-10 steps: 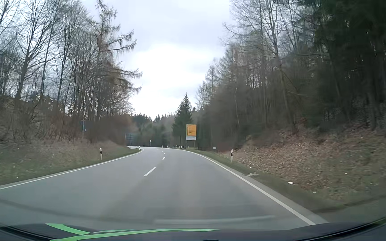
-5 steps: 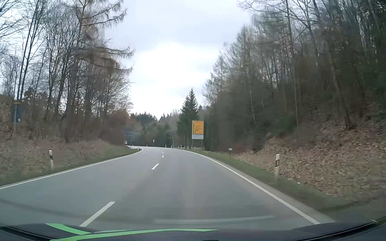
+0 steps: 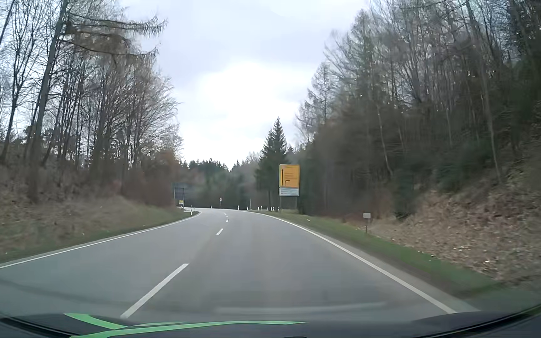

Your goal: Follow the waypoints while adhering to traffic rules and regulations

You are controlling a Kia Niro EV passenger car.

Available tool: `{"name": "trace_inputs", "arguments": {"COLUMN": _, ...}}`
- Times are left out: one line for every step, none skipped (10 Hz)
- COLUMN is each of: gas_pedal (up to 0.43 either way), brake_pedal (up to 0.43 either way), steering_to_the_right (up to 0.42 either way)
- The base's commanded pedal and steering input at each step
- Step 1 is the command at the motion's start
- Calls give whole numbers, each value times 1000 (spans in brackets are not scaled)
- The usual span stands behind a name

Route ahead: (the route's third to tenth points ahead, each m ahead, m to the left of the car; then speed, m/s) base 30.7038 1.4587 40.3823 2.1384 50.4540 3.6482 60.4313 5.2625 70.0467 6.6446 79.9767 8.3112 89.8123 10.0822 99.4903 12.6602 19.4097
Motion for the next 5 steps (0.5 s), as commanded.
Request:
{"name": "trace_inputs", "arguments": {"gas_pedal": 118, "brake_pedal": 0, "steering_to_the_right": -12}}
{"name": "trace_inputs", "arguments": {"gas_pedal": 118, "brake_pedal": 0, "steering_to_the_right": -12}}
{"name": "trace_inputs", "arguments": {"gas_pedal": 118, "brake_pedal": 0, "steering_to_the_right": -12}}
{"name": "trace_inputs", "arguments": {"gas_pedal": 118, "brake_pedal": 0, "steering_to_the_right": -12}}
{"name": "trace_inputs", "arguments": {"gas_pedal": 118, "brake_pedal": 0, "steering_to_the_right": -12}}
